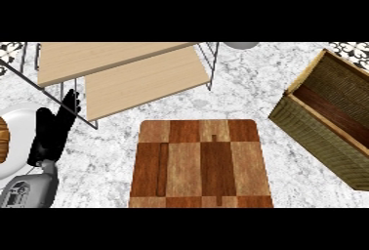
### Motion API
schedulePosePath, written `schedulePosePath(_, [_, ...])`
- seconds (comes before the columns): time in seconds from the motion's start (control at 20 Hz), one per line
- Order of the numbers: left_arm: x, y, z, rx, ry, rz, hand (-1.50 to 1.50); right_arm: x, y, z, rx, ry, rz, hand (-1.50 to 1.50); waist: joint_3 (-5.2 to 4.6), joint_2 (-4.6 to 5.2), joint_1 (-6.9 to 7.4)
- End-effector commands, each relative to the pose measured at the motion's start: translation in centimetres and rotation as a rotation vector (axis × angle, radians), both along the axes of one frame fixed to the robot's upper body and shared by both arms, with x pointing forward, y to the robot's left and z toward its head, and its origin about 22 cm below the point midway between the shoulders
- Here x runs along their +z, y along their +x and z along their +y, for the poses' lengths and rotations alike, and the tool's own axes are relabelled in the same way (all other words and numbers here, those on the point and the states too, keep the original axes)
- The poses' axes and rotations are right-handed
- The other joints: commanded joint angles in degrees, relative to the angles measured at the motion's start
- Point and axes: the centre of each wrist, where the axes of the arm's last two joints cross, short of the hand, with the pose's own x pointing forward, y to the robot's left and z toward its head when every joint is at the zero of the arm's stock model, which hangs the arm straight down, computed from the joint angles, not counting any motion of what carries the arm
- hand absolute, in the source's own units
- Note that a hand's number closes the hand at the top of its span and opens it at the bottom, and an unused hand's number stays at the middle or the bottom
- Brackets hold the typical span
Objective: Pick the lemon from the cutting board and place it in the basket
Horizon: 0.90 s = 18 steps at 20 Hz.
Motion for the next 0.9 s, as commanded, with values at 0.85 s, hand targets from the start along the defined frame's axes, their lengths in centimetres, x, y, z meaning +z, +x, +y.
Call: schedulePosePath(0.85, [1.1,0.5,-0.8,-0.052,-0.002,-0.029,0.0,6.8,-1.2,-2.0,-0.188,0.321,-0.175,1.5,-0.1,0.32,0.01])
